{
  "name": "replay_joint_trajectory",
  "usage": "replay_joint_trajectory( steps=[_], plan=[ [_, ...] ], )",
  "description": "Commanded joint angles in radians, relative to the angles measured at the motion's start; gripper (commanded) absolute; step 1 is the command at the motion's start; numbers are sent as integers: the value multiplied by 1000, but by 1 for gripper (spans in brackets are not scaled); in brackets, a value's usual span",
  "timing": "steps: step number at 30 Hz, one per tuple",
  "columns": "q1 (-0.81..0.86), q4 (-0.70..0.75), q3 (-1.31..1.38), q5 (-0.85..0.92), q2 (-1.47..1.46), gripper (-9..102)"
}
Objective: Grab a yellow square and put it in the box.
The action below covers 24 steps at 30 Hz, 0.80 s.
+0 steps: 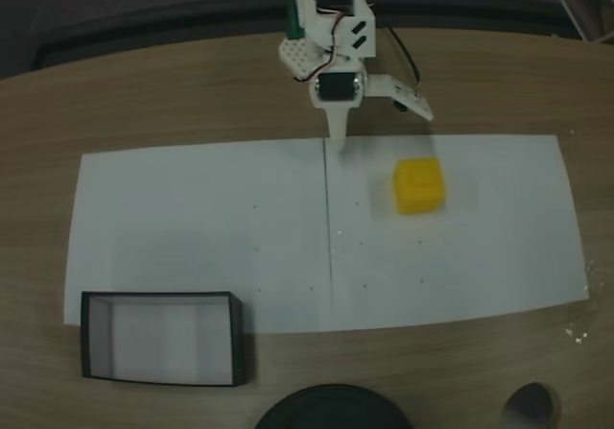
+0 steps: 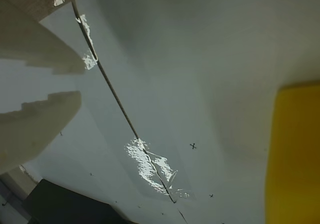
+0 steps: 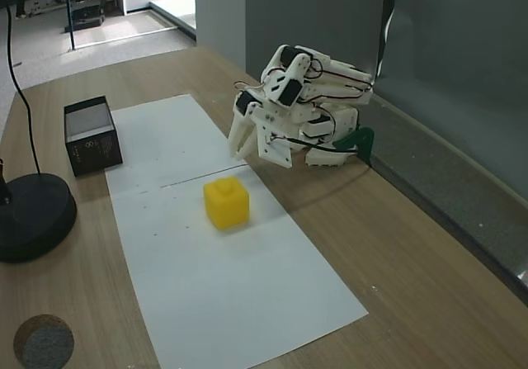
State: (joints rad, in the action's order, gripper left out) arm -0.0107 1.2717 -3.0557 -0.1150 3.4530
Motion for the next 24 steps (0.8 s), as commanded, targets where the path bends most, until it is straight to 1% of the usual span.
replay_joint_trajectory(
  steps=[1, 18, 19, 24],
  plan=[
    [-5, 17, 55, -8, 15, 1],
    [-6, 6, 55, -14, 15, 1],
    [-2, -9, 61, -14, 17, 2],
    [54, -181, 147, -5, 15, 3]
  ],
)
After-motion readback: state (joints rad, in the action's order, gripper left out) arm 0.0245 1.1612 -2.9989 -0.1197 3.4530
